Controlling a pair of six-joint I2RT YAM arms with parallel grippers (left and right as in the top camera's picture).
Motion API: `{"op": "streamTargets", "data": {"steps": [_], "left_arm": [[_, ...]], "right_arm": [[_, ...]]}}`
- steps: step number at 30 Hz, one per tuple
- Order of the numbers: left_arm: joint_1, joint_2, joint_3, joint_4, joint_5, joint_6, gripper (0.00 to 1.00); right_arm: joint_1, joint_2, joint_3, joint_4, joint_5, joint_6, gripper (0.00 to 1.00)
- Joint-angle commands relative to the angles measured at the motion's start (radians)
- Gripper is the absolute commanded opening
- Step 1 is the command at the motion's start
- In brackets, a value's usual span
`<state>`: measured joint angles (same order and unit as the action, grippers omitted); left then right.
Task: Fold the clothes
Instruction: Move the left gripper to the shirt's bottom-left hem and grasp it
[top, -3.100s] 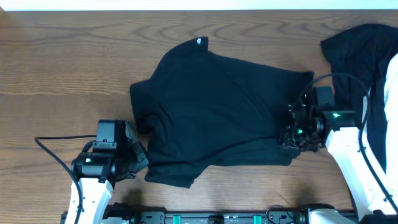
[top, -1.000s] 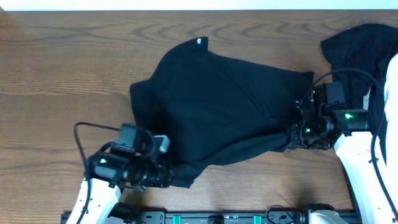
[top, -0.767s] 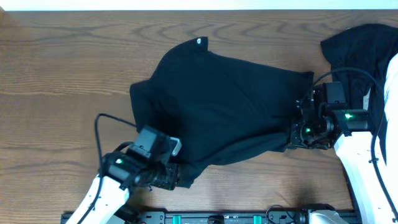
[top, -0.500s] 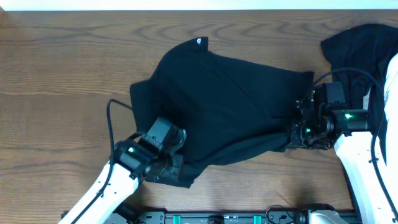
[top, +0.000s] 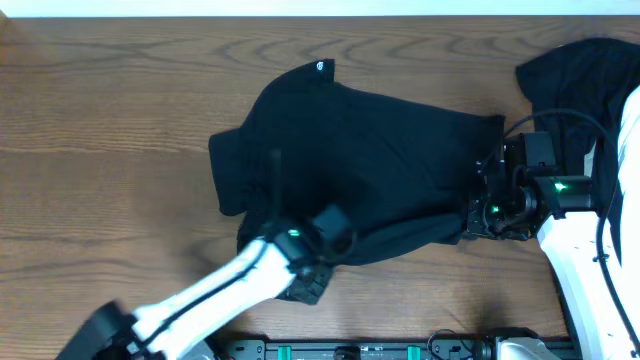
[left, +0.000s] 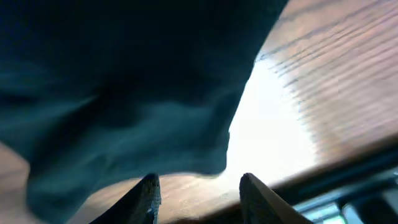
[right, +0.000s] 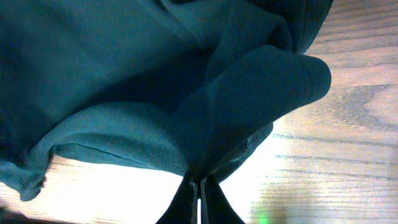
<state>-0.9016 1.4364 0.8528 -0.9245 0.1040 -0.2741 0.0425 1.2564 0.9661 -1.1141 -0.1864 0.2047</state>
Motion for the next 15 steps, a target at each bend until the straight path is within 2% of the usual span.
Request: {"op": "streamTargets", "data": {"steps": [1,4,11,15], "left_arm": [[-0.05,0.086,0.003,0.022,-0.064,-0.016,0.45],[-0.06,0.139,0.023,0.028,-0.061,-0.026,0.45],[-0.058,0.166,0.022,0.078,-0.04,-0.054,0.7],[-0.057,0.195,0.022,0.1,0.023,-0.068,0.7]], "right_arm": [[-0.003,0.0,0.006,-0.001,0.003,0.011,0.01],[-0.003,0.0,0.006,-0.001,0.003,0.011,0.01],[-0.003,0.0,0.006,-0.002,0.003,0.006,0.01],[-0.003,0.0,0.006,-0.004,0.003,-0.001,0.01]]}}
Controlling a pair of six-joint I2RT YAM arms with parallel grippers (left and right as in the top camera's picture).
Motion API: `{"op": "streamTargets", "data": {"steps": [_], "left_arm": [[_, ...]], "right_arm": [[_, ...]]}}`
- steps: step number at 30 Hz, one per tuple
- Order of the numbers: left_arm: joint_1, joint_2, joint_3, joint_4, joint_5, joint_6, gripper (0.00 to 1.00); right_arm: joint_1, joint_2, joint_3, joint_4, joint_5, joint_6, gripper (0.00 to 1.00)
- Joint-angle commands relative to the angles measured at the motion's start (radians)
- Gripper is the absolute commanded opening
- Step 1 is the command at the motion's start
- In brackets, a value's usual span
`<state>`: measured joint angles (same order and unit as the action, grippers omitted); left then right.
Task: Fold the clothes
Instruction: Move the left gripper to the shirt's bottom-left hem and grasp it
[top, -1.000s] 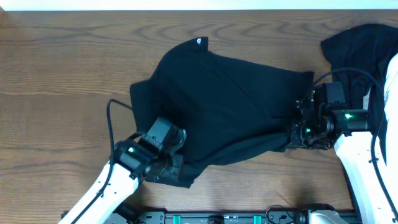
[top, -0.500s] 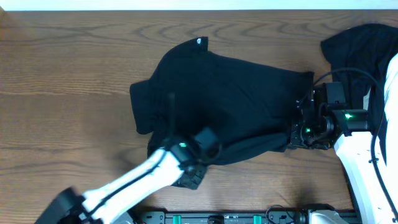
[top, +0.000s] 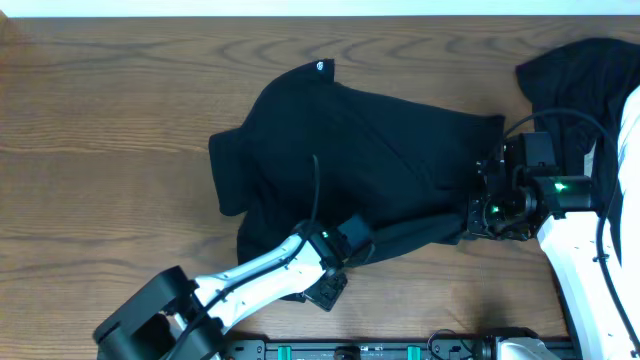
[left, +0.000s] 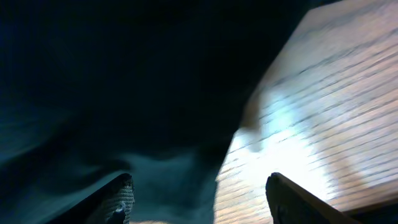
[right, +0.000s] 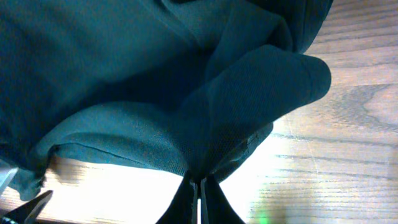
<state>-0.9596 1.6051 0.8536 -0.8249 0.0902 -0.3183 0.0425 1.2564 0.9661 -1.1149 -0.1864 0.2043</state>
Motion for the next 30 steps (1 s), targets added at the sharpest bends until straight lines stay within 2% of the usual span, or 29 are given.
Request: {"op": "streamTargets", "data": {"steps": [1,3,4,8,9,17,22,26,28,30], "left_arm": [[0.001,0.037,0.021,0.0,0.036,-0.034,0.7],[0.001,0.053,0.021,-0.002,0.037,-0.039,0.64],[0.001,0.056,0.021,-0.002,0.037,-0.039,0.55],[0.013,0.057,0.021,-0.008,0.036,-0.044,0.1],[0.028,0.053,0.022,-0.021,0.032,-0.064,0.06],[0.159,-0.087,0.08,-0.233,-0.026,-0.263,0.06],[0.267,-0.262,0.088,-0.3,-0.032,-0.267,0.06],[0.362,-0.378,0.087,-0.33,-0.032,-0.253,0.06],[0.394,-0.415,0.087,-0.334,-0.031,-0.242,0.06],[0.416,-0.438,0.087,-0.338,-0.031,-0.222,0.06]], "right_arm": [[-0.003,0.0,0.006,-0.003,0.003,0.0,0.01],[-0.003,0.0,0.006,-0.003,0.003,0.0,0.01],[-0.003,0.0,0.006,-0.003,0.003,0.0,0.01],[-0.003,0.0,0.006,-0.002,0.003,0.0,0.01],[-0.003,0.0,0.006,0.0,0.006,0.0,0.01],[-0.005,0.0,0.005,-0.004,0.094,0.027,0.04],[-0.005,0.0,-0.006,-0.006,0.134,0.053,0.11],[-0.002,0.0,-0.016,-0.003,0.063,-0.018,0.04],[-0.002,0.004,-0.016,-0.016,0.063,-0.004,0.05],[-0.002,0.013,-0.017,-0.039,0.063,0.019,0.1]]}}
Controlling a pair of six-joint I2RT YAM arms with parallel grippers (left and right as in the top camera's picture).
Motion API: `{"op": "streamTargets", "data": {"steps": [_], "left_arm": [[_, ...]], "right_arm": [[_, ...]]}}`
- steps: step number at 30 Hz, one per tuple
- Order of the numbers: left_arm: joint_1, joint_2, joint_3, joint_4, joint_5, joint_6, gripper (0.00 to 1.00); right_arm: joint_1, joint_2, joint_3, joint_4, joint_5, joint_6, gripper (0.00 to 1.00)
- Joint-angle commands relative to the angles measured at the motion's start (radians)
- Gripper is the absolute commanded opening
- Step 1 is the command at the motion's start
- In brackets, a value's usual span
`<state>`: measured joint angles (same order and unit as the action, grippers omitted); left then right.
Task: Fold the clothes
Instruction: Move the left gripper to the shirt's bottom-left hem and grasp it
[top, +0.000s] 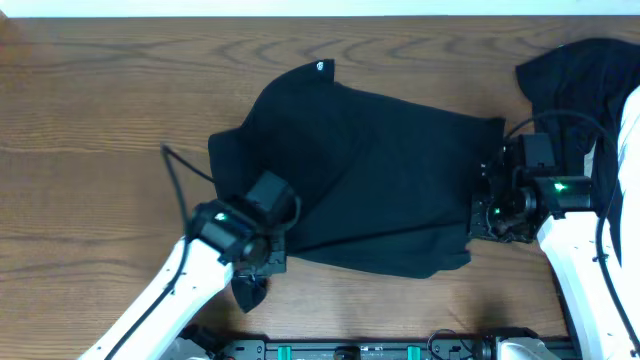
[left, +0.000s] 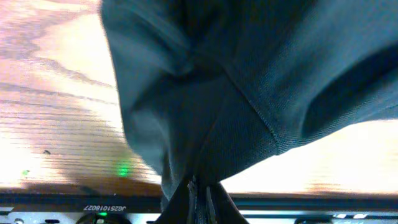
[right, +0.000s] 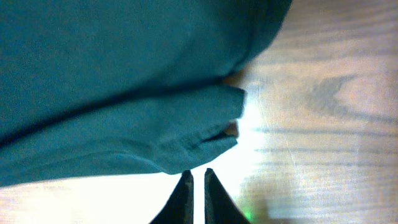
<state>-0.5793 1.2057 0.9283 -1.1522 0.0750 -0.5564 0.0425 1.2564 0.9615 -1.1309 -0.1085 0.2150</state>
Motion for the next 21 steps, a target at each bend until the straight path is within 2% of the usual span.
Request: {"op": "streamTargets", "data": {"steps": [1,6,9,15,21], "left_arm": [[0.041,-0.044,0.013,-0.014,-0.016,0.021,0.06],[0.042,-0.04,0.013,-0.016,-0.016,0.039,0.06],[0.042,-0.039,0.013,-0.017,-0.017,0.047,0.06],[0.042,-0.039,0.013,-0.014,-0.017,0.055,0.06],[0.042,-0.039,0.013,-0.013,-0.018,0.059,0.06]], "right_arm": [[-0.002,0.02,-0.014,-0.033,-0.015,0.02,0.11],[-0.002,0.074,-0.065,-0.036,-0.078,0.062,0.15],[0.004,0.101,-0.115,-0.007,-0.161,0.058,0.2],[0.039,0.114,-0.223,0.14,-0.18,0.058,0.31],[0.044,0.115,-0.289,0.269,-0.18,0.058,0.36]]}}
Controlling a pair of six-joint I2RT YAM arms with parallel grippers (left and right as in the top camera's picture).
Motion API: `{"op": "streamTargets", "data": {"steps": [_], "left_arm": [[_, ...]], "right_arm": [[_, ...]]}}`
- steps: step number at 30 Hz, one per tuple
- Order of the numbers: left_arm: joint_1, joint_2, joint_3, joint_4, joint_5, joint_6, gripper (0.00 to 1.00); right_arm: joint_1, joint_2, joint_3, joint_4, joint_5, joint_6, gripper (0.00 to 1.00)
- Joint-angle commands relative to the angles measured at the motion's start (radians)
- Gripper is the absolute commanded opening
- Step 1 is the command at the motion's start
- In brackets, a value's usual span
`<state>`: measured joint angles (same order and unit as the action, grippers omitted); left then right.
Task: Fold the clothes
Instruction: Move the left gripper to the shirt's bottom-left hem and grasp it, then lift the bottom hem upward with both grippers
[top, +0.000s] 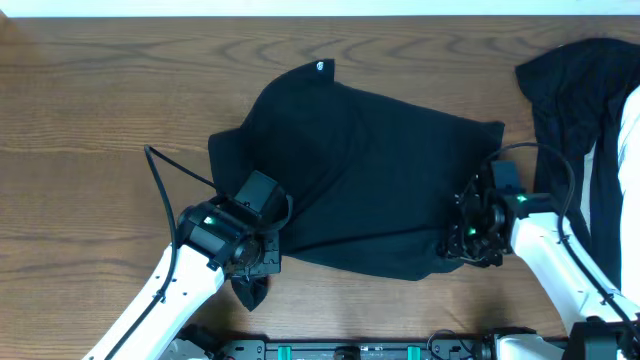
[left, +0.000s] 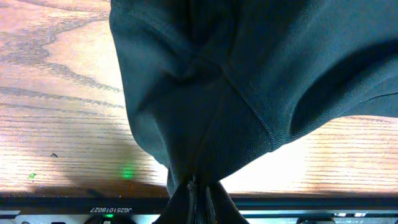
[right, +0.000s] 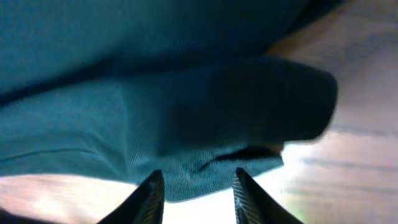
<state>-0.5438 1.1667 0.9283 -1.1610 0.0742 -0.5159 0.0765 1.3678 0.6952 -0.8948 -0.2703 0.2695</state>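
A black shirt (top: 370, 180) lies spread across the middle of the wooden table, its label corner at the far side. At the shirt's near left corner my left gripper (top: 252, 268) is shut on a bunch of its cloth (left: 205, 124), the fabric pinched between the closed fingers (left: 198, 199). My right gripper (top: 463, 243) is at the shirt's near right corner, open, with the hem (right: 205, 168) lying between and just beyond its fingertips (right: 152, 186).
A second dark garment (top: 585, 90) is heaped at the far right edge of the table (top: 100, 120). A black rail with green parts (top: 350, 350) runs along the near edge.
My right gripper has opened and shifted left toward the shirt's near right corner. My left gripper stays shut on the near left corner, hardly moved.
At first my right gripper held the shirt's right corner while the left, open, was at the near hem in the middle. Then the left was shut on the near left corner and the hem lay flatter; the right had let go. Now the right is open at the corner.
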Motion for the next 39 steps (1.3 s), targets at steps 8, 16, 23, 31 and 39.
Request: {"op": "streamTargets", "data": {"steps": [8,16,23,31,39], "left_arm": [[0.007,0.0,0.013,-0.001,-0.016,0.018,0.06],[0.007,0.0,0.013,-0.001,-0.016,0.019,0.06],[0.007,0.0,0.013,-0.002,-0.016,0.019,0.06],[0.007,0.0,0.013,-0.006,-0.016,0.026,0.06],[0.007,0.0,0.014,-0.006,-0.015,0.024,0.06]], "right_arm": [[0.011,0.005,-0.096,0.132,-0.019,0.003,0.38],[0.016,0.007,-0.127,0.183,-0.045,0.003,0.45],[0.036,0.007,-0.136,0.223,-0.078,0.003,0.07],[0.034,-0.034,-0.053,0.121,-0.078,0.003,0.01],[0.034,-0.083,0.113,-0.041,-0.051,-0.026,0.01]]}}
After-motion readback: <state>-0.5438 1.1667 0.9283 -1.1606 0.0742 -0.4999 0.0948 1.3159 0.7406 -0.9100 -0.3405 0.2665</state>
